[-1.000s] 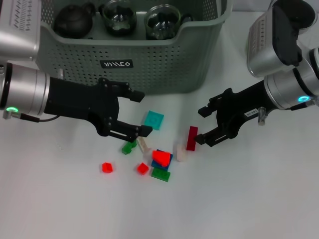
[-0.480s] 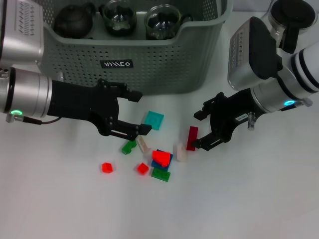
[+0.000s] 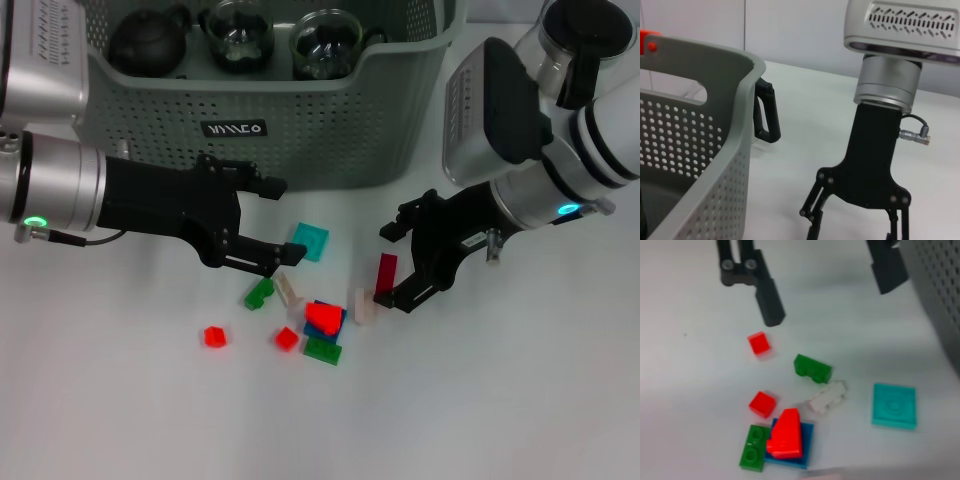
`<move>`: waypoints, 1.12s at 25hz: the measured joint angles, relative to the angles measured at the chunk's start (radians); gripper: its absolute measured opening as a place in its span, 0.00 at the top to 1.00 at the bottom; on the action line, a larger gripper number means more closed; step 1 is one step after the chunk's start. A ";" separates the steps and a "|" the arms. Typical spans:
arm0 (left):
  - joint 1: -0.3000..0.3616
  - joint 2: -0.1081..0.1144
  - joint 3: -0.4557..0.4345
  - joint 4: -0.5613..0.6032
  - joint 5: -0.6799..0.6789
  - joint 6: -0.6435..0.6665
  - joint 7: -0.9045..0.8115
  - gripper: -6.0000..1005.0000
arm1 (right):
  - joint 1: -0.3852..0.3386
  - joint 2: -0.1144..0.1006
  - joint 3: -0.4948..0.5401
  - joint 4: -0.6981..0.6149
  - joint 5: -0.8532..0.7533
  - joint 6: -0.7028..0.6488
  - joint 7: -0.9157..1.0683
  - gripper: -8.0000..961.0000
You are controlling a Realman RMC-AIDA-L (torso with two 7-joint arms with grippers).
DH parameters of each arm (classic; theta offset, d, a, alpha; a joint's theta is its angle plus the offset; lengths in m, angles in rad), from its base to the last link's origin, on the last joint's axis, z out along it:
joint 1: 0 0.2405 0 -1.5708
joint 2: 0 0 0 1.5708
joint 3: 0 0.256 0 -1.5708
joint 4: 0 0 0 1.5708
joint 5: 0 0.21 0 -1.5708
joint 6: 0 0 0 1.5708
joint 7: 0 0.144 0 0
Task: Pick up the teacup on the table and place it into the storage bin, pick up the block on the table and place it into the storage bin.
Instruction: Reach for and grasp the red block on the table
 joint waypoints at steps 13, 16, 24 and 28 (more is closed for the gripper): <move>0.001 -0.001 -0.004 0.001 -0.001 -0.001 -0.002 0.15 | 0.001 0.000 -0.057 -0.002 0.005 0.042 0.010 0.03; 0.001 -0.001 -0.005 0.001 -0.002 -0.001 -0.002 0.15 | 0.001 0.000 -0.080 -0.002 0.005 0.057 0.018 0.02; 0.000 -0.001 -0.005 0.001 -0.002 -0.001 -0.002 0.15 | 0.001 0.002 -0.112 -0.002 0.005 0.075 0.037 0.03; -0.001 -0.001 -0.004 0.001 -0.002 -0.001 -0.002 0.15 | 0.000 0.003 -0.114 -0.001 0.005 0.076 0.038 0.03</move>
